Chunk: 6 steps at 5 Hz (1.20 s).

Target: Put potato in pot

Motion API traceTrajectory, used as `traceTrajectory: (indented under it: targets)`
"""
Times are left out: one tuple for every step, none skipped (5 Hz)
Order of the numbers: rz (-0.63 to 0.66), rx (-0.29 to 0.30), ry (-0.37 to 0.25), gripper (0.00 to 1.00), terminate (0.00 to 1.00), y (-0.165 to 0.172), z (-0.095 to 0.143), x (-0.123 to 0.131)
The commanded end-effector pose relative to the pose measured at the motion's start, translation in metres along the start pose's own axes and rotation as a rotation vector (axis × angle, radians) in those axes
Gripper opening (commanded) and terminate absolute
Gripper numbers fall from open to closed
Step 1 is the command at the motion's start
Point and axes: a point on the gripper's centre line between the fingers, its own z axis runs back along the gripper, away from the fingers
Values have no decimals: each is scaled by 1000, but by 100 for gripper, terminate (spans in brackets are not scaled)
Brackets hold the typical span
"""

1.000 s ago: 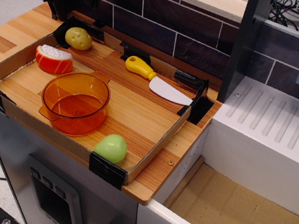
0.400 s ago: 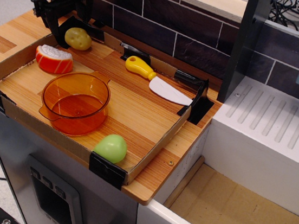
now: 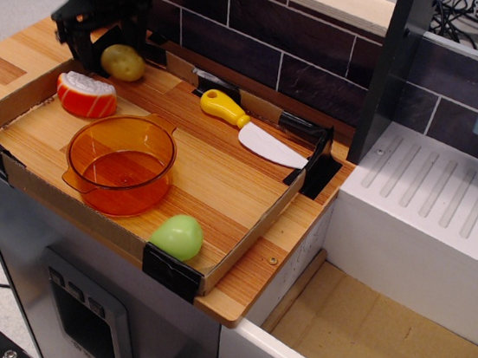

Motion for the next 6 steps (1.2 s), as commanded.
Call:
traceTrajectory:
  targets:
    - [1,-34,-58,100,0,-5,6,3]
    - [22,-55,-56,0,0,-6,4,4]
    - [41,-79,-56,0,0,-8,6,5]
    - [57,-121,-53,0,0,-11,17,6]
    - [40,-231,-19,0,0,-14,62,-1]
    - [26,-257,46,0,0,-12,93,-10]
